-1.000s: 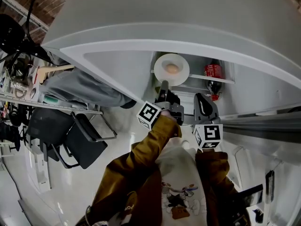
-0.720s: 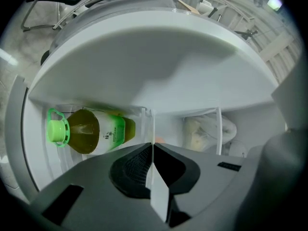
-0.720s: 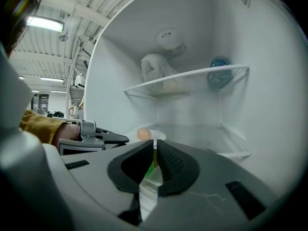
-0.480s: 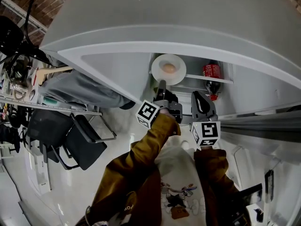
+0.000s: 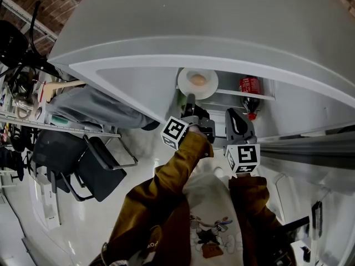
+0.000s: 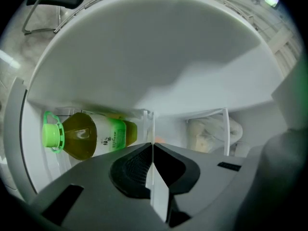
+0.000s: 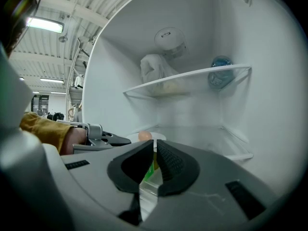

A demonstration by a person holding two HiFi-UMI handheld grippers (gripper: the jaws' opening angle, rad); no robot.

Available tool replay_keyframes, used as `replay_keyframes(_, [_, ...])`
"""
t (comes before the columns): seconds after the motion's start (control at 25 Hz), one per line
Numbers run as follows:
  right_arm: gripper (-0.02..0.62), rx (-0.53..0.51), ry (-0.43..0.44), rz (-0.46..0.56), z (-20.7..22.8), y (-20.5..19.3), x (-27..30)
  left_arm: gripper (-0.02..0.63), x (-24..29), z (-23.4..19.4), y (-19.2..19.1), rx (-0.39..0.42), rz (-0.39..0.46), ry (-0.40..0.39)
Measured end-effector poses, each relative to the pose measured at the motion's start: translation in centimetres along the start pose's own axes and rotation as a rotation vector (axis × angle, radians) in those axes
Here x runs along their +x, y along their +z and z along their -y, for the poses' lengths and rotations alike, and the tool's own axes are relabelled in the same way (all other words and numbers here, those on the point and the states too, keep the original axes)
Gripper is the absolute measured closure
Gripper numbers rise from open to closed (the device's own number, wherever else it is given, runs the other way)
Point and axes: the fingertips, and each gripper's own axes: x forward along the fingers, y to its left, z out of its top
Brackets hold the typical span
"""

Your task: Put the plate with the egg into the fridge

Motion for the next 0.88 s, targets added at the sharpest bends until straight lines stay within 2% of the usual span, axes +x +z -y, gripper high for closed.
replay_keyframes(0.32, [0.588,0.003,-0.003,0.002,0.0,0.1,0.0,0.588,0.8,0.0,0.2,0.003,0.006,0.002])
replay_keyframes(0.88, [0.588,0.012,0.006,-0.004,-0.1,0.0,0.2,0.578,1.0,0.3,0.3,0.058,-0.020,0.008])
